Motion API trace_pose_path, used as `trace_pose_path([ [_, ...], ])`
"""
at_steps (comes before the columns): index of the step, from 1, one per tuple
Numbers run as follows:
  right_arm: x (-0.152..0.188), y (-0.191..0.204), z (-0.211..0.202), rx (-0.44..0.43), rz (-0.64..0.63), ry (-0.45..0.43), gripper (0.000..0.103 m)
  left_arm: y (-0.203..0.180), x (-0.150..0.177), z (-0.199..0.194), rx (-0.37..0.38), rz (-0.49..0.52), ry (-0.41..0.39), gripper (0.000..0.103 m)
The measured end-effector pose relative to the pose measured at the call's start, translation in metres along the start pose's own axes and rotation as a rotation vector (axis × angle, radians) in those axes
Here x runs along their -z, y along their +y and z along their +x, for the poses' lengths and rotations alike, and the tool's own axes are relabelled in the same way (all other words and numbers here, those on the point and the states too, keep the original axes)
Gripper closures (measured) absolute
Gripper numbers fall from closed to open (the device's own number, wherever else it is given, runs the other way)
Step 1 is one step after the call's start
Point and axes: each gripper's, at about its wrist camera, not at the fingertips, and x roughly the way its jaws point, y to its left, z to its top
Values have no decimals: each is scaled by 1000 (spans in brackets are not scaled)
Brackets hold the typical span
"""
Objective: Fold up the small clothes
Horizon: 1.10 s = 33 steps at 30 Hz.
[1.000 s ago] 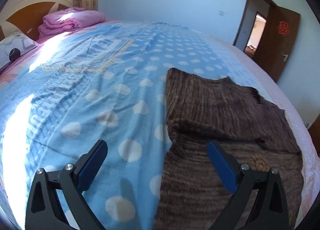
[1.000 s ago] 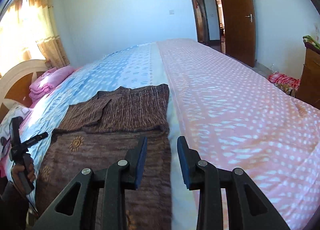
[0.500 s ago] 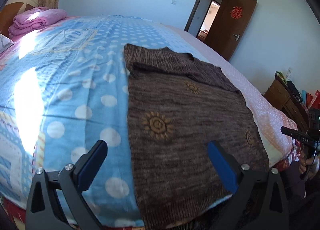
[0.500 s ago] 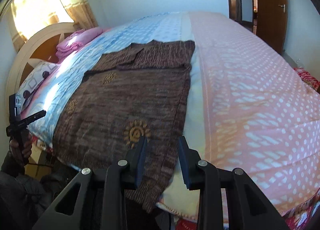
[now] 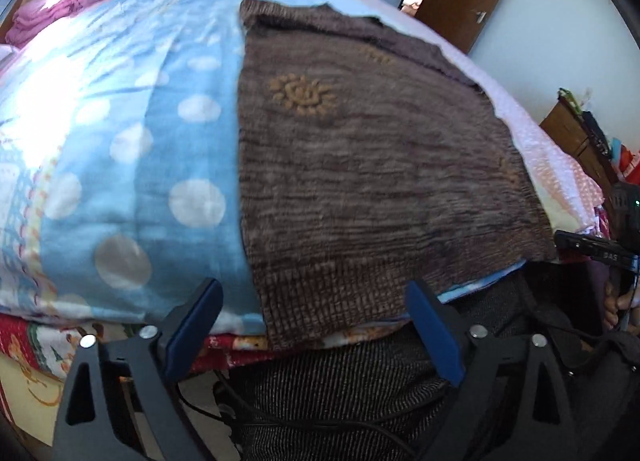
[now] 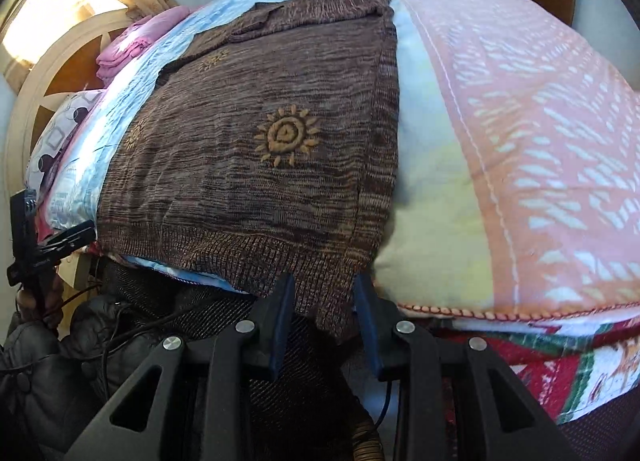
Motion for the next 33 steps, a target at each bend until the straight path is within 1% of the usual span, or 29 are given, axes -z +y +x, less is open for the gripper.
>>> trace_pose_path([
  [3, 2, 0, 7, 1, -4, 28, 71, 12, 5, 10, 37, -82, 46, 25],
  [4, 3, 0, 8, -4, -3, 34, 71, 16, 7, 13, 51, -112, 58, 32],
  [5, 3, -1, 10, -16, 5, 41, 71, 19, 8, 15, 59, -133, 66, 35],
  [6, 4, -3, 12, -30, 14, 43, 71, 21, 9, 16, 65, -148, 65, 35],
  [7, 4, -4, 12, -40, 19, 39, 71, 21, 9, 15, 70, -153, 58, 35],
  [9, 4, -5, 14, -53, 27, 32, 71, 20, 10, 13, 92, -153, 43, 41],
  [11, 6, -3, 15, -46, 16, 29, 71, 19, 11, 12, 115, -154, 36, 51],
  [12, 6, -2, 16, -42, 12, 30, 71, 19, 12, 13, 120, -156, 37, 53],
  [14, 6, 0, 18, -40, 9, 35, 71, 15, 12, 17, 120, -149, 45, 61],
  [17, 6, 2, 18, -19, 7, 51, 71, 13, 15, 16, 104, -133, 38, 61],
  [19, 4, 0, 14, -2, 24, 56, 71, 11, 12, 15, 106, -130, 41, 61],
  [23, 0, 1, 8, 76, 70, 54, 71, 17, 10, 17, 131, -169, 51, 61],
  [26, 1, 4, 17, 121, 68, 74, 71, 20, 11, 19, 144, -184, 46, 61],
  [28, 1, 7, 23, 148, 51, 73, 71, 22, 12, 20, 148, -190, 45, 61],
  [30, 0, 5, 25, 135, 50, 53, 71, 21, 11, 21, 148, -194, 42, 61],
  [31, 0, 4, 25, 126, 48, 45, 72, 21, 11, 21, 144, -191, 40, 61],
  [32, 0, 2, 25, 120, 46, 44, 76, 19, 11, 21, 137, -183, 39, 63],
  [33, 1, -1, 25, 108, 49, 45, 93, 17, 11, 21, 122, -167, 35, 66],
])
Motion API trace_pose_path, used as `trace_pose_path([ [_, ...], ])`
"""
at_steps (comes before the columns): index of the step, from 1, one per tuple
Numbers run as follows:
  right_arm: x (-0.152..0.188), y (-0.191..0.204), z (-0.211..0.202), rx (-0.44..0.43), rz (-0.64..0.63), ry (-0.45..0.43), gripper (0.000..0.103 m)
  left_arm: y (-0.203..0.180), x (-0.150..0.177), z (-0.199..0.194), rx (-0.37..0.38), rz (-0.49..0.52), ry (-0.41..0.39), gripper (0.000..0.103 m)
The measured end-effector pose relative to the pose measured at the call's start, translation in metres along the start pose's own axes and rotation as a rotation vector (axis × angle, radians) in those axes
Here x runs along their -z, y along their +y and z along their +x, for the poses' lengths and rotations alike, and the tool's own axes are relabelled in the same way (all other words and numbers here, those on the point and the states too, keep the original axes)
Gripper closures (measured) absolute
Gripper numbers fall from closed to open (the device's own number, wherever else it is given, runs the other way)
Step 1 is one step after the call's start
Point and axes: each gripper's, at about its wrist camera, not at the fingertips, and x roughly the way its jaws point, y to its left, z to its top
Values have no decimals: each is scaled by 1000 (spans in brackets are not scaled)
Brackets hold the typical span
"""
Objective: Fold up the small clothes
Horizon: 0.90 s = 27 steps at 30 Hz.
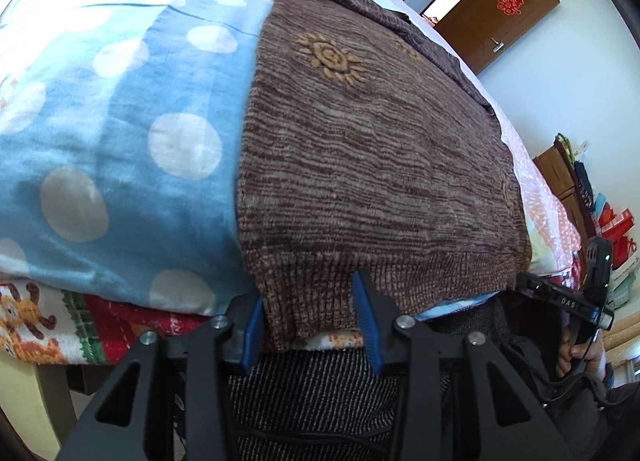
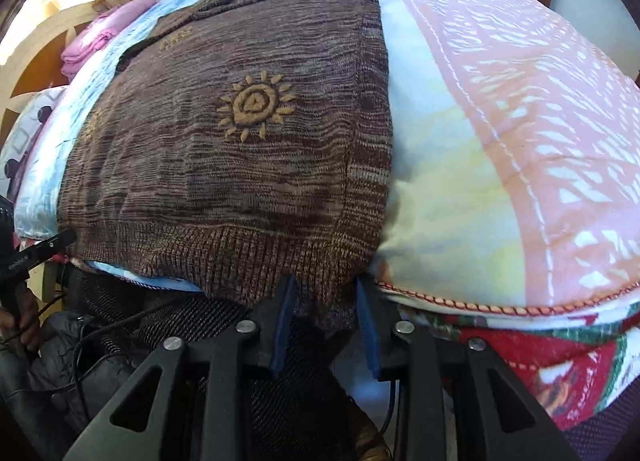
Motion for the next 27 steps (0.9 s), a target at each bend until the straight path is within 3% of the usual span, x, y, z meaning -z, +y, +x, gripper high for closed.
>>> trace_pose_path([
  [1, 0, -4, 0, -24, 8, 4, 97, -3, 0, 0, -11, 19, 0, 84],
  [2, 2, -6, -2, -38, 5, 1, 97, -7, 0, 1, -16, 41, 7, 94],
  [4, 1, -7, -9, -65, -1, -2, 97, -13, -1, 0, -26, 69, 2, 94],
  [6, -3, -14, -21, -161, 40, -19, 97, -20, -1, -5, -29, 103, -10, 95],
  [9, -16, -23, -42, -316, 105, -72, 97, -24, -9, -17, 38, 95, -33, 95],
  [12, -40, -27, -58, -377, 120, -133, 97, -24, -30, -33, 99, 66, -76, 95],
  [18, -103, -35, -71, -379, 141, -251, 97, -31, -99, -41, 140, 36, -156, 95],
  [21, -136, -44, -59, -346, 187, -295, 97, -35, -137, -33, 82, 64, -183, 95],
  [27, -180, -65, -17, -271, 278, -316, 97, -21, -194, 2, -5, 8, -172, 95],
])
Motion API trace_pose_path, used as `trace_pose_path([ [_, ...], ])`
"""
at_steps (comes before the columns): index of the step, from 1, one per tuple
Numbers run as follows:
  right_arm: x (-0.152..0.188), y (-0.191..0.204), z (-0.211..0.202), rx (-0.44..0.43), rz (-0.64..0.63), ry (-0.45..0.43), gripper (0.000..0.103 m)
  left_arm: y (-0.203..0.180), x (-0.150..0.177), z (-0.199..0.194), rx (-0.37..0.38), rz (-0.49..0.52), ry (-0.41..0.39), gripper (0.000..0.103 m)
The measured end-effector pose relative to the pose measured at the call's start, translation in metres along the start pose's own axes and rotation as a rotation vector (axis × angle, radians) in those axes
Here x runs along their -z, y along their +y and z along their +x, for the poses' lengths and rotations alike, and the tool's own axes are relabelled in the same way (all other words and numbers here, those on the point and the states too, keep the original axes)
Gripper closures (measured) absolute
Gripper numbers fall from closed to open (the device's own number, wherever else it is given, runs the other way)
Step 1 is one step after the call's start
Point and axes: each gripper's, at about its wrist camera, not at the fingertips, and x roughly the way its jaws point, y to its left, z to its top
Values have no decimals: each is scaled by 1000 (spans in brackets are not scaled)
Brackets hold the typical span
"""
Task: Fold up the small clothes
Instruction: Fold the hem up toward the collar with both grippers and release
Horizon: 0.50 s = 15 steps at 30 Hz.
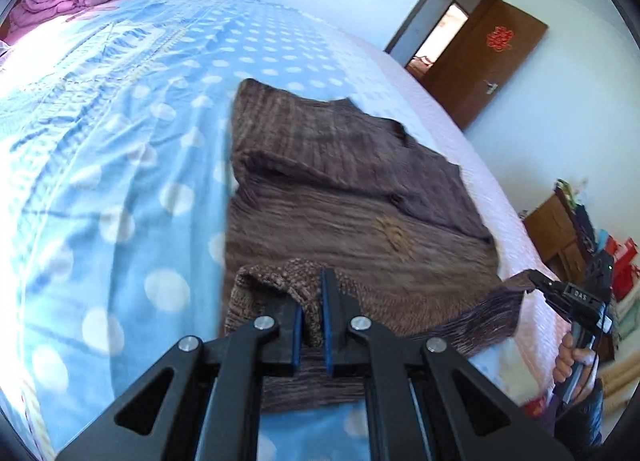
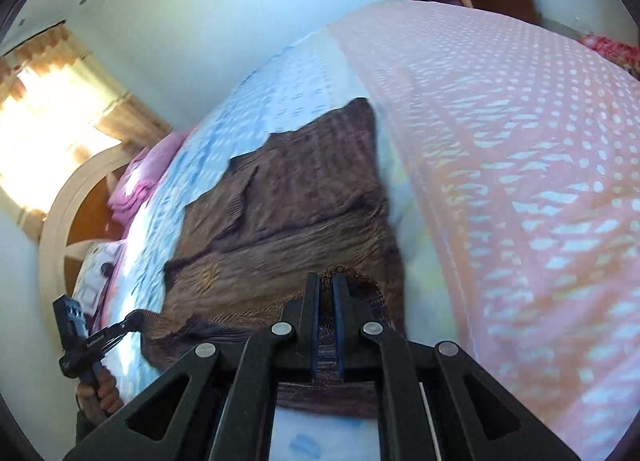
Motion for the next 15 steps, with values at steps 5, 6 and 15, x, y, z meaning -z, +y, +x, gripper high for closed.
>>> trace_pose_path([
  [5, -7, -16, 26, 16, 61, -8, 96, 23, -20, 25, 3, -68, 85, 87],
  [6, -9, -18, 27, 1, 81, -18, 96, 27, -23, 24, 19, -82, 83, 84],
  [15, 0, -12, -21, -5, 92, -214, 42, 42, -22, -27, -74, 96, -88, 31],
])
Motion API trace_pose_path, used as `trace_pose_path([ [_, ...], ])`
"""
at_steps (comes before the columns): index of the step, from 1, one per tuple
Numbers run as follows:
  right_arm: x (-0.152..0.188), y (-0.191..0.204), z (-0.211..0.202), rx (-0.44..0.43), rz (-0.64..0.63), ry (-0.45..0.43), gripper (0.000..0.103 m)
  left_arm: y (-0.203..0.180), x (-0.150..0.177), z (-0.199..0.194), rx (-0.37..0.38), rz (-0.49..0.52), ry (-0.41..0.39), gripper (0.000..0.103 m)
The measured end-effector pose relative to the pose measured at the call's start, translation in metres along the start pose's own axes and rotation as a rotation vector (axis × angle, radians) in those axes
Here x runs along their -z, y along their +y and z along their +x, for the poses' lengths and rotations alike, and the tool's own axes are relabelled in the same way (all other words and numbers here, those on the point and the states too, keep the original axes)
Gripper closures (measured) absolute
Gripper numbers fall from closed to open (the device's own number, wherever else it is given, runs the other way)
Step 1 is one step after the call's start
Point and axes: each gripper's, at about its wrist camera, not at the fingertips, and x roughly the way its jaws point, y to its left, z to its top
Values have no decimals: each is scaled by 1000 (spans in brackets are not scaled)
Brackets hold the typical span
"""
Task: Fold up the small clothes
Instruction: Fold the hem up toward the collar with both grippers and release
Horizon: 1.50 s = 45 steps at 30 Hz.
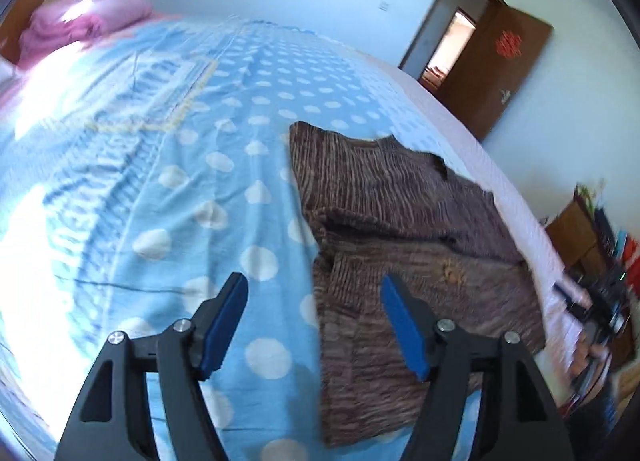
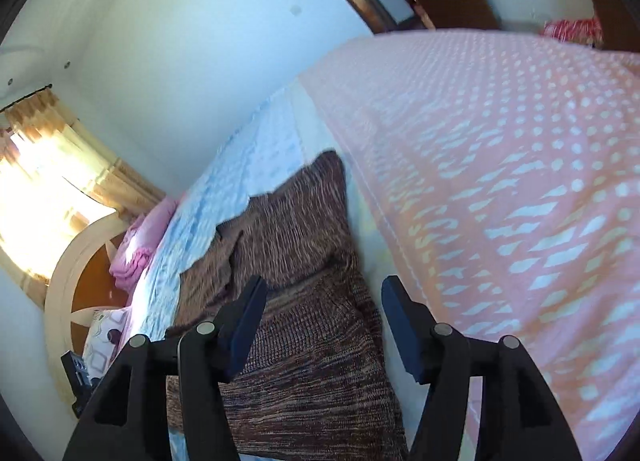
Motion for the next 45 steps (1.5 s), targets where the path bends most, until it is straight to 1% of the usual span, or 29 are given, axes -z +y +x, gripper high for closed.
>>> trace_pose_path([
  [2, 6, 10, -4, 28, -48, -3, 42, -11, 7, 1, -17, 93, -4, 31],
  [4, 11, 18, -4, 39, -84, 9, 42, -21, 11, 8, -15, 173, -14, 31],
  [7, 20, 30, -1, 53, -141, 27, 42, -34, 12, 21, -6, 231, -38, 31],
  [9, 23, 35, -1, 63, -168, 33, 42, -40, 9, 35, 6, 234, -28, 31],
  [12, 25, 39, 0, 77, -191, 40, 42, -46, 6, 47, 35, 236, -5, 36],
  [15, 28, 37, 1, 84, -183, 50, 42, -49, 4, 55, 39, 244, 1, 36],
  [17, 29, 33, 3, 93, -170, 57, 42, -49, 5, 59, 58, 237, 13, 36],
  [21, 30, 30, 4, 104, -161, 63, 42, -47, 8, 72, 53, 235, 58, 36],
  [23, 30, 29, 2, 109, -166, 59, 42, -49, 9, 72, 61, 242, 55, 37],
  [24, 30, 29, 1, 113, -169, 56, 42, -51, 9, 73, 72, 244, 65, 40],
  [25, 29, 29, 0, 117, -173, 52, 42, -52, 9, 75, 70, 248, 73, 45],
  [27, 28, 28, -3, 127, -178, 42, 42, -53, 10, 75, 55, 256, 67, 59],
  [28, 28, 27, -5, 131, -177, 38, 42, -52, 10, 74, 59, 249, 64, 71],
  [29, 27, 25, -6, 134, -177, 35, 42, -51, 10, 73, 57, 239, 61, 78],
  [32, 26, 21, -10, 144, -175, 31, 42, -41, 8, 74, 74, 185, 64, 78],
  [34, 26, 19, -12, 157, -179, 24, 42, -38, 7, 76, 84, 167, 68, 75],
  [36, 24, 15, -15, 166, -176, 18, 42, -37, 5, 77, 99, 154, 78, 66],
  [38, 22, 11, -19, 171, -164, 12, 42, -34, 3, 78, 152, 127, 90, 51],
  [39, 22, 10, -20, 172, -160, 9, 42, -32, 2, 78, 176, 108, 92, 49],
  [42, 21, 6, -23, 177, -159, 10, 42, -24, 2, 78, 226, 48, 91, 49],
  [45, 21, 4, -22, 178, -160, 17, 42, -9, 0, 80, 290, -38, 101, 58],
])
